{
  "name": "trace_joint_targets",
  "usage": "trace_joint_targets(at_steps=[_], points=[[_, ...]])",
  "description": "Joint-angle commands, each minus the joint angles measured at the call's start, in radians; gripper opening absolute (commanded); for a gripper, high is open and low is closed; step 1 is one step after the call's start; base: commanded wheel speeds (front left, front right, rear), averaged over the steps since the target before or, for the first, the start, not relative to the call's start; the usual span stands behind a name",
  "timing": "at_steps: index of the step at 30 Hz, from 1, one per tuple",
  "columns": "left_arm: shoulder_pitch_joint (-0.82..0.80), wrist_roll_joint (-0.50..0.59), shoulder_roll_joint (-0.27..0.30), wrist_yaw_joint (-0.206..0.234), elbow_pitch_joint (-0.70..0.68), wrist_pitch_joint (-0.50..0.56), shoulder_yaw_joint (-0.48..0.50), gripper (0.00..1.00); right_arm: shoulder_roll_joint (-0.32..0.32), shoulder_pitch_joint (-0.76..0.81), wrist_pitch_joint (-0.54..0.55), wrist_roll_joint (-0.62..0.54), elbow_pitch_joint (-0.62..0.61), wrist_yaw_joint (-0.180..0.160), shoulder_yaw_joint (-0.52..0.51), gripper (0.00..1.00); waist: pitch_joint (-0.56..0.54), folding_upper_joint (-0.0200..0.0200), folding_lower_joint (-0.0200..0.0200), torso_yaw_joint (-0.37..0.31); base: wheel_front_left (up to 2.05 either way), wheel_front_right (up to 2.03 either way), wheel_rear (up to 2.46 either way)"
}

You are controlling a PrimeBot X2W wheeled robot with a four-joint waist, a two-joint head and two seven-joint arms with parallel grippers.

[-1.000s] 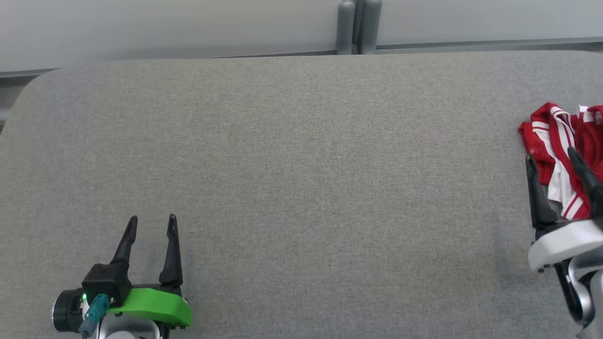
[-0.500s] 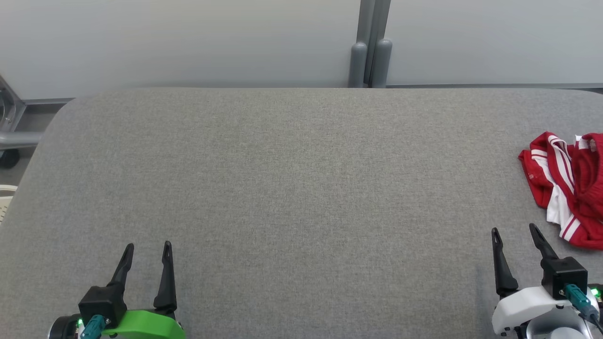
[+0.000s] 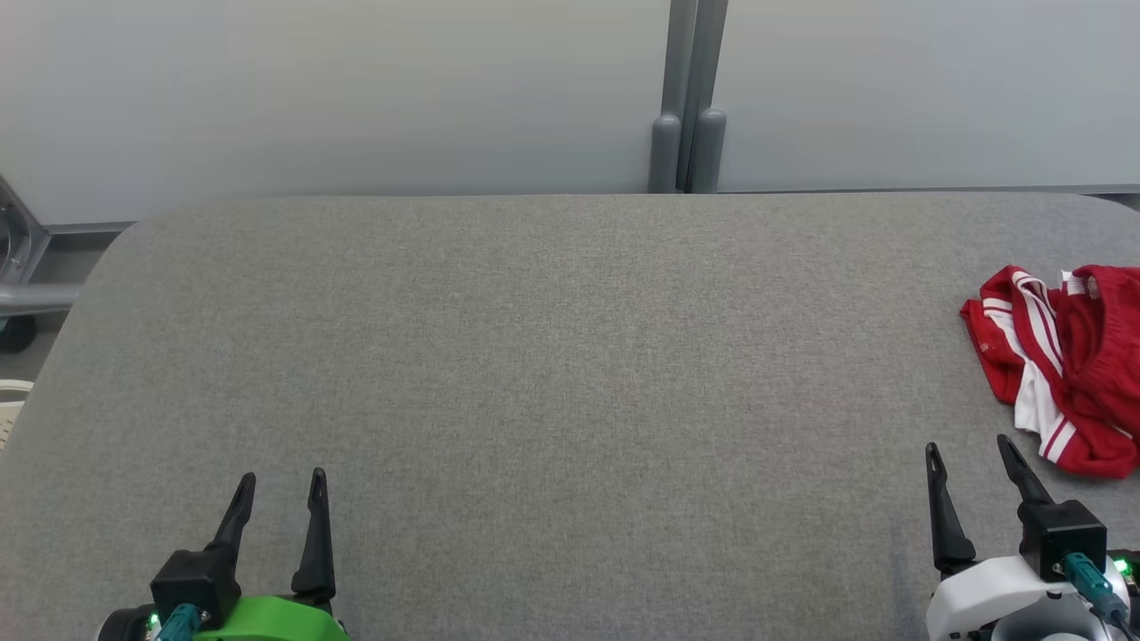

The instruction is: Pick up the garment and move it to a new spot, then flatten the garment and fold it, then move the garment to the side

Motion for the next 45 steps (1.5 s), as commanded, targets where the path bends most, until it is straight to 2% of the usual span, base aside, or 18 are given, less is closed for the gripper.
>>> trace_joint_targets(at_steps=[1, 24, 27, 28, 33, 45], points=[[0.014, 0.005, -0.002, -0.005, 0.002, -0.003, 0.003, 1.0, -0.002, 0.0, -0.003, 0.005, -0.006, -0.001, 0.001, 1.0, -0.004, 0.0084, 0.0001, 0.001, 0.0, 0.0, 0.0], [0.035, 0.019, -0.016, -0.014, 0.002, -0.003, 0.026, 1.0, -0.002, 0.02, -0.003, 0.034, 0.003, -0.001, 0.006, 1.0, -0.023, 0.0084, 0.0001, -0.011, 0.0, 0.0, 0.0], [0.038, 0.018, -0.017, -0.015, 0.004, -0.003, 0.025, 1.0, -0.002, 0.025, -0.003, 0.007, -0.023, -0.001, 0.03, 1.0, -0.024, 0.0084, 0.0001, -0.013, 0.0, 0.0, 0.0], [0.021, 0.012, -0.014, -0.012, 0.003, 0.0, 0.024, 0.0, 0.0, 0.012, 0.0, 0.015, -0.023, 0.0, 0.037, 0.0, -0.024, 0.0, 0.0001, -0.013, 0.0, 0.0, 0.0], [0.026, 0.004, -0.018, -0.013, 0.047, 0.009, 0.022, 0.0, 0.015, 0.025, 0.009, 0.024, 0.027, 0.0, 0.036, 0.0, -0.024, 0.0, 0.0001, -0.014, 0.0, 0.0, 0.0], [0.0, -0.247, -0.021, -0.015, 0.028, 0.072, 0.041, 0.0, 0.011, -0.012, 0.08, 0.32, 0.031, 0.0, 0.036, 0.0, -0.02, 0.0009, 0.0001, -0.02, 0.0, 0.0, 0.0]])
